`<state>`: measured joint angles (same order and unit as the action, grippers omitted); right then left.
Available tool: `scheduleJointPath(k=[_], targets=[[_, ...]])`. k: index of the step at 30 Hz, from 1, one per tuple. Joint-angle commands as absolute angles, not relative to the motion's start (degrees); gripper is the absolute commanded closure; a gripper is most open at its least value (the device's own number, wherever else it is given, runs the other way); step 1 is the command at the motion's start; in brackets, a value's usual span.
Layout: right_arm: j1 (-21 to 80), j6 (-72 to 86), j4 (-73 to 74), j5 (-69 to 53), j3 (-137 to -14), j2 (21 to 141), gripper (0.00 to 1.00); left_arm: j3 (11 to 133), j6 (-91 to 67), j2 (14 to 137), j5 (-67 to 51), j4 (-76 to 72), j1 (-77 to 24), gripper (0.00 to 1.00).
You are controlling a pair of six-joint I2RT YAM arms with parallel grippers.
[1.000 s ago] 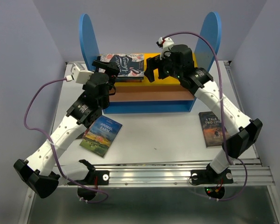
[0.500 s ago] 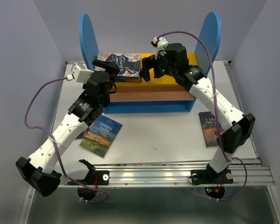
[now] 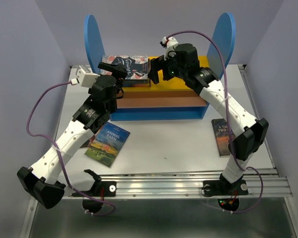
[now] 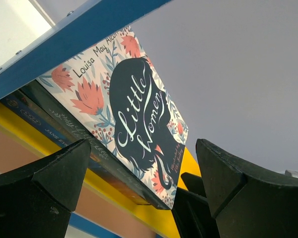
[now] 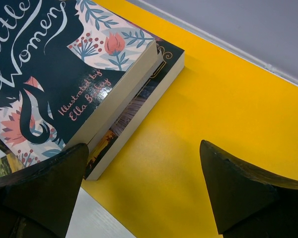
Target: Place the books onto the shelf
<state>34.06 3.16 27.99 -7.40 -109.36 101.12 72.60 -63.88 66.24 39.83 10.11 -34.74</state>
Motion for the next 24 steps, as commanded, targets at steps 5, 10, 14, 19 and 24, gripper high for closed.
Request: scheduleJointPath(k=[5,10,14,19,24], targets=[[34.54,3.16,23.29,-9.75,-113.47,102.39,0.00,72.25,-62.49,65.30,40.17,8.00,-34.28,0.01],[34.54,3.43,23.29,-9.76,-112.59,101.52,0.00,72.16,-62.32,65.30,40.17,8.17,-34.19,0.01],[34.54,4.74,23.20,-1.98,-111.19,99.50,0.00,72.86,-60.04,64.34,37.45,9.14,-34.19,0.01],[34.54,10.89,23.20,14.39,-104.69,92.92,0.00,71.02,-53.54,59.69,25.95,11.07,-34.10,0.01],[34.54,17.04,23.20,23.29,-90.29,81.41,0.00,63.29,-50.01,54.15,19.86,21.68,-34.19,0.01]])
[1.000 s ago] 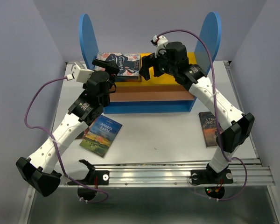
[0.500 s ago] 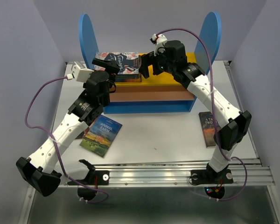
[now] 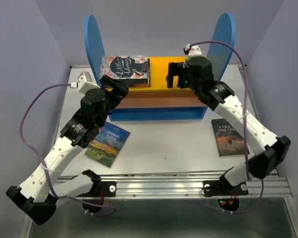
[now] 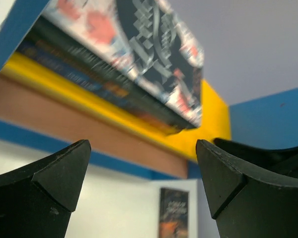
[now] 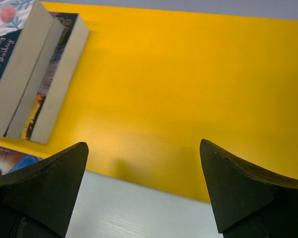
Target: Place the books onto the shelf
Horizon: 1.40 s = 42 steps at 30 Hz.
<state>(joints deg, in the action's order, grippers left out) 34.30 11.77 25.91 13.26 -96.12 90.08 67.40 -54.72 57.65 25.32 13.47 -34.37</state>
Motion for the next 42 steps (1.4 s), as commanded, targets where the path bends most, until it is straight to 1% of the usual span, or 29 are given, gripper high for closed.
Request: scheduleJointPath(k=[1,2,3,4,6,7,11,13,16,17,21,22,24,29,32,35,42], targets=[[34.54,18.62,23.46,23.29,-88.00,77.47,0.00,62.32,-49.84,53.71,20.04,24.23,-34.19,0.01],[34.54,19.94,23.64,23.38,-85.72,75.52,0.00,61.27,-49.66,53.44,20.13,28.96,-34.19,0.01],[34.54,21.00,23.64,22.60,-80.73,73.50,0.00,59.35,-51.05,53.00,21.08,31.18,-34.28,0.01],[34.54,22.40,23.73,21.89,-78.33,69.65,0.00,58.20,-51.41,52.65,21.01,32.94,-34.19,0.01],[34.54,26.61,24.08,19.08,-72.72,65.68,0.00,54.16,-53.16,51.42,20.92,35.68,-34.19,0.01],[34.54,27.24,24.08,18.29,-71.29,65.65,0.00,52.75,-53.78,50.81,20.74,36.21,-34.19,0.01],[36.11,29.44,23.56,8.64,-63.74,62.32,0.00,45.01,-58.61,47.38,21.18,38.41,-34.10,0.01],[39.09,29.62,22.86,8.17,-59.97,62.23,0.00,42.55,-61.33,46.50,22.67,38.67,-34.19,0.01],[47.52,30.84,18.83,7.04,-55.05,62.67,0.00,39.30,-68.26,46.58,25.73,40.07,-33.67,0.01],[48.85,31.81,17.24,6.16,-53.63,62.75,0.00,38.77,-68.81,46.76,26.36,39.90,-33.31,0.01],[54.91,35.59,6.61,3.96,-47.20,64.85,0.00,35.78,-67.51,48.42,26.63,34.64,-27.18,0.01],[56.06,36.03,2.76,3.61,-46.59,67.47,0.00,35.08,-64.45,48.86,24.98,32.37,-22.37,0.01],[58.00,35.86,-0.86,2.73,-46.49,70.91,0.00,33.58,-62.41,50.36,22.08,27.61,-16.90,0.01],[59.24,35.16,-13.06,1.05,-48.34,82.50,0.00,33.22,-60.21,52.90,20.40,23.56,-7.67,0.01],[59.24,35.07,-15.56,1.58,-51.93,88.05,0.00,33.05,-59.50,53.87,20.57,20.93,-5.72,0.01],[59.24,35.50,-17.39,1.49,-55.79,96.47,0.00,32.26,-58.19,56.94,19.34,18.73,-3.34,0.01],[59.24,34.10,-19.42,2.81,-62.48,105.55,0.00,31.29,-56.25,61.78,16.09,15.03,-1.49,0.01]])
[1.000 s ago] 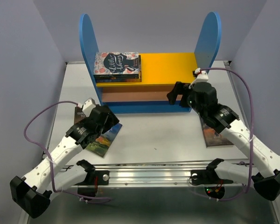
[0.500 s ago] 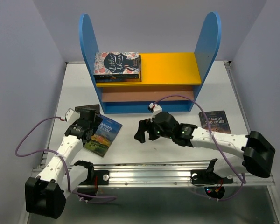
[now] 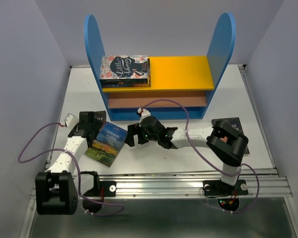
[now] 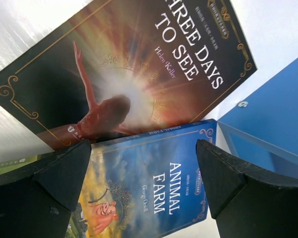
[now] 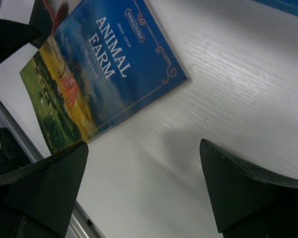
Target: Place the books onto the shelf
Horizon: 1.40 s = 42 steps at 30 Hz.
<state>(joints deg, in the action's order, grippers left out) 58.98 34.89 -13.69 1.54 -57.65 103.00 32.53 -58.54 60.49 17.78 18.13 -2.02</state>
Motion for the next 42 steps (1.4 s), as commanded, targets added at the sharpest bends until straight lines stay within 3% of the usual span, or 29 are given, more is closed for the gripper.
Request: scheduleJointPath(k=[1,17,39,42], targets=[[59.24,33.67,-19.42,2.64,-63.10,107.12,0.00,31.03,-56.08,62.22,15.65,14.68,-1.41,0.01],[58.71,35.77,-18.99,0.44,-71.27,118.30,0.00,28.48,-55.81,65.57,15.38,13.88,-0.88,0.01],[58.71,44.56,-33.84,-16.69,-71.28,115.13,0.00,26.72,-54.58,68.73,12.04,11.78,-0.79,0.01],[58.71,45.70,-33.93,-17.40,-71.80,116.80,0.05,26.63,-54.58,69.17,11.34,11.43,-0.79,0.01]])
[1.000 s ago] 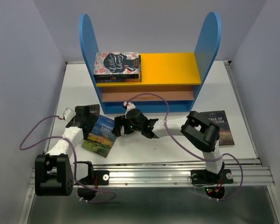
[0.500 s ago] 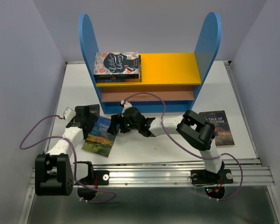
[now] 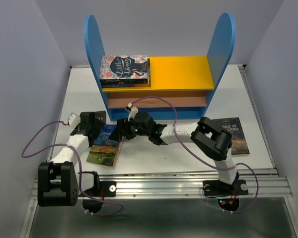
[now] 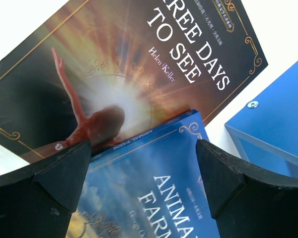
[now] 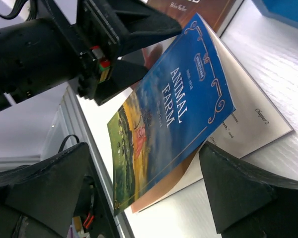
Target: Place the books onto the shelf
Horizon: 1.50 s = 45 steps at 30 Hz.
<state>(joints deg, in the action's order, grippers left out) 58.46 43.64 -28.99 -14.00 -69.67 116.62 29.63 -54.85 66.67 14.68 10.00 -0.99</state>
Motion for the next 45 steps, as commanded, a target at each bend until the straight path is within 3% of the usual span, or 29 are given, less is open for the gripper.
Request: scheduleJointPath(k=[1,6,11,17,21,22,24,34,45], targets=[[58.71,46.05,-32.53,-16.88,-71.89,117.33,0.10,26.63,-54.58,69.08,11.16,11.34,-0.79,0.01],[58.71,46.84,-25.76,-12.58,-73.47,118.65,0.31,26.46,-54.75,68.29,10.99,11.51,-0.79,0.01],[58.71,47.99,-23.38,-11.34,-75.67,122.69,0.36,26.02,-54.76,67.15,10.37,11.25,-0.79,0.01],[58.71,47.81,-26.70,-7.91,-74.80,122.61,0.56,25.31,-54.67,67.06,8.88,10.11,-0.79,0.01],[58.71,49.30,-32.69,-10.27,-74.18,123.92,0.72,24.70,-54.49,66.80,7.91,9.23,-0.79,0.01],[58.71,49.92,-33.39,-10.81,-74.35,124.62,0.84,24.52,-54.49,66.88,7.65,8.71,-0.79,0.01],[58.71,50.18,-34.10,-11.60,-74.01,124.89,0.99,24.35,-54.49,66.88,7.12,8.53,-0.79,0.01],[58.71,47.65,-38.32,-6.51,-63.75,114.28,0.99,25.40,-49.31,56.98,0.27,9.92,-0.79,0.01],[52.13,49.04,-36.74,-11.15,-46.77,91.51,0.99,19.35,-45.43,47.12,-23.43,2.39,-1.05,0.01]])
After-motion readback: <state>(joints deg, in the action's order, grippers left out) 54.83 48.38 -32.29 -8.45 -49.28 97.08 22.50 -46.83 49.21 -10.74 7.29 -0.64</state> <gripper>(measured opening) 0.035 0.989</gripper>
